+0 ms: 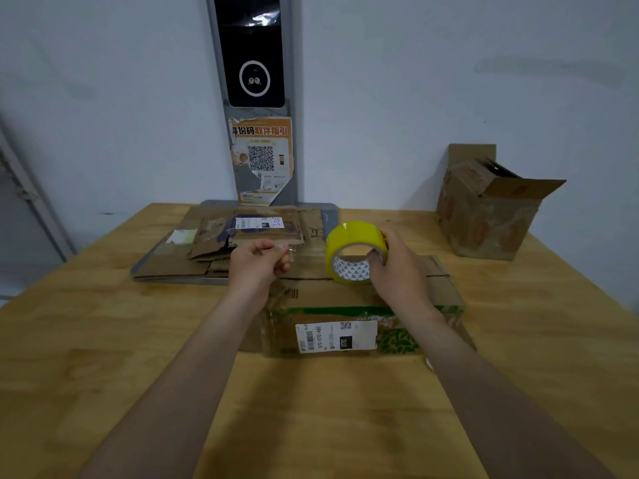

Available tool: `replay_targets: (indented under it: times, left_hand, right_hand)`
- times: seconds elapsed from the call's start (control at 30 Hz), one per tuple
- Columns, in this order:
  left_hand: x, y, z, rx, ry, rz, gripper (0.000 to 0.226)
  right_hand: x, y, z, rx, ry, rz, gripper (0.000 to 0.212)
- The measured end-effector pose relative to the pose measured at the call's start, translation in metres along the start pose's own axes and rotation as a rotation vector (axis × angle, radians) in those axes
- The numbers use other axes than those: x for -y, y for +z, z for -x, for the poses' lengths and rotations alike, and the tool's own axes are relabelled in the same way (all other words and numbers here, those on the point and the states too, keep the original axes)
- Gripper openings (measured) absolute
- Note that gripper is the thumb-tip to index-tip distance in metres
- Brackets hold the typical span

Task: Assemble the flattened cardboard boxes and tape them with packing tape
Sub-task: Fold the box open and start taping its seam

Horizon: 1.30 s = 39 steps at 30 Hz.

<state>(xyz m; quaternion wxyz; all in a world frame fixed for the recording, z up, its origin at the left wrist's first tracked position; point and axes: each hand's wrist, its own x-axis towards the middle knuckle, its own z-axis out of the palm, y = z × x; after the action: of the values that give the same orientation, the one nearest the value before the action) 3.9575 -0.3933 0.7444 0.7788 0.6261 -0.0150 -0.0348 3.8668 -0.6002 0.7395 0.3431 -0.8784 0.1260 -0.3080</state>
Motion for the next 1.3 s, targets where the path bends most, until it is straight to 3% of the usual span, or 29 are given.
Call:
replay_targets:
  times: [0.2,0.33,0.5,0.63,0.8,1.3]
  left_hand:
    - [-0.004,-0.001,0.005,0.013,0.001,0.059,0.006]
    - [-0.003,-0.006,0.006,-0.003,-0.009,0.129,0.009]
    - [-0.001,-0.030,0.003,-0.040,-0.009,0.096,0.017]
    - [-0.002,-0.055,-0.001,-0.084,0.003,0.145,0.026]
    - [0.009,-0.068,-0.004,-0.084,-0.022,0.136,0.026]
    - [0.048,-0.088,-0.006,-0.039,-0.135,0.184,0.017]
  right_hand:
    - [-0.007,-0.019,-0.003,-0.099,-0.015,0.073,0.039]
    - [-0.008,-0.012,0.003,-0.102,0.143,-0.035,0.017]
    - [0.000,-0.011,0.004,-0.075,-0.022,0.177,0.018]
    - [0.008,-0.009,0.005,-0.094,-0.094,0.270,0.039]
    - [0.010,-0.006,0.005,-0.088,-0.009,0.232,0.025]
    - [0.021,-0.003,0.012,-0.006,-0.149,0.351,0.034]
